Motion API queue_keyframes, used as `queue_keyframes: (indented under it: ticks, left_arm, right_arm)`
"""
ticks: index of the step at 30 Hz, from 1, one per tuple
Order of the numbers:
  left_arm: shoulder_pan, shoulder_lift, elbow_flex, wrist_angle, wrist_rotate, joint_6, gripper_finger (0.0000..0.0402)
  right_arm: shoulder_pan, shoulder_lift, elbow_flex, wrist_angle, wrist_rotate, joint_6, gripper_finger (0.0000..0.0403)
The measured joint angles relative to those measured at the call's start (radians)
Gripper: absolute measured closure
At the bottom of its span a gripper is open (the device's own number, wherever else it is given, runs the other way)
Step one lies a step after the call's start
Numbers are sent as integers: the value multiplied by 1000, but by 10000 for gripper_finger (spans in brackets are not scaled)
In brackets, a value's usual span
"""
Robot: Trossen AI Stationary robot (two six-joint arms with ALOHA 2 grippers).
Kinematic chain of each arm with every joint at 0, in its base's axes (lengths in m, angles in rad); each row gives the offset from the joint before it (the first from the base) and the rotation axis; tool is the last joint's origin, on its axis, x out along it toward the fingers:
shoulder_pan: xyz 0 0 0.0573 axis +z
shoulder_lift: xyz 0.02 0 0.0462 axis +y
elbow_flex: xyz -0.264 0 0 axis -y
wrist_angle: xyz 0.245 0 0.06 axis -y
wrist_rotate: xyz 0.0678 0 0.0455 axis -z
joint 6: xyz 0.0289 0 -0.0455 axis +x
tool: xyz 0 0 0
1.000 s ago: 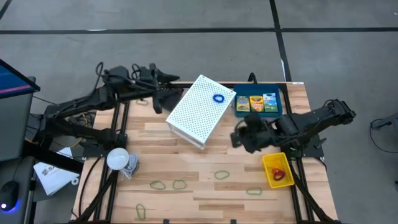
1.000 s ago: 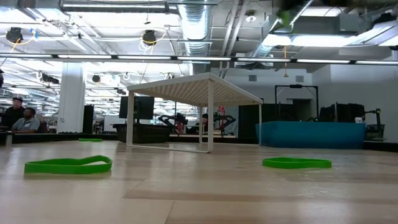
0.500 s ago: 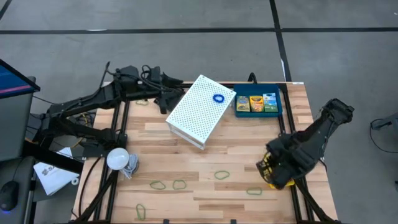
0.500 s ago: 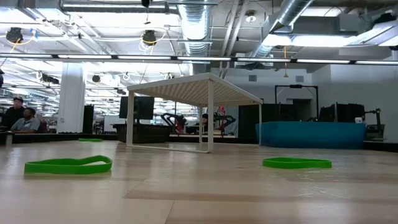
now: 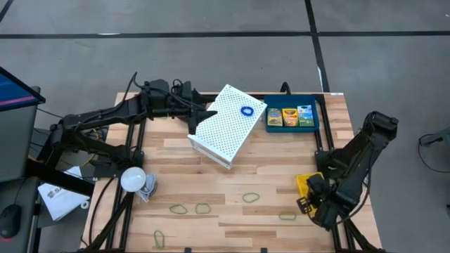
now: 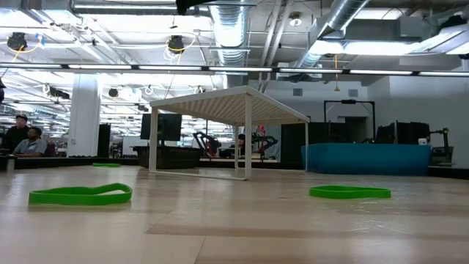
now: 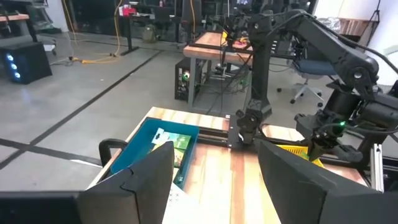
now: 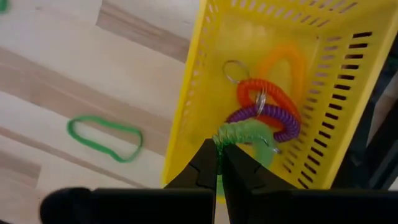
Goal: Pick & Place Office Desk Supplies
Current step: Put the green spring keychain into the yellow bin, then put the blue spring keychain into the yellow bin
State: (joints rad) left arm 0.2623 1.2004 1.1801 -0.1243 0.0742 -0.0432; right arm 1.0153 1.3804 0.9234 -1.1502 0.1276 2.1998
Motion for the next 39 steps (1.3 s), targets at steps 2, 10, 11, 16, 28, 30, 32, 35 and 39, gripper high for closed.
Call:
queue_keyframes:
  ticks: [2, 10, 11, 16, 28, 30, 32, 35, 39]
  left_arm:
    - [0, 0, 0, -1, 0, -13, 174]
    - [0, 0, 0, -1, -4, -18, 178]
    - [0, 0, 0, -1, -4, -18, 178]
    - [0, 0, 0, 16, -4, -18, 179]
    - [0, 0, 0, 14, -4, -20, 179]
    - [0, -1, 0, -7, -15, -21, 179]
    - [0, -1, 0, -55, -41, -20, 179]
    - [-1, -1, 0, -164, -72, -25, 178]
    - [-30, -1, 0, -367, -76, 25, 174]
  right_arm:
    - [0, 0, -5, 1, 0, 0, 401]
    - [0, 0, -11, 3, 0, -4, 399]
    - [0, 0, -11, 3, 1, -6, 395]
    - [-1, 0, -11, 3, 29, -8, 352]
    - [-1, 0, -11, -53, 31, -3, 220]
    - [-2, 0, -6, -53, 33, -2, 218]
    - [-2, -1, 9, -54, 56, -2, 220]
    - [-4, -1, 39, -66, 94, -1, 228]
    - [-4, -1, 86, -119, 138, 0, 242]
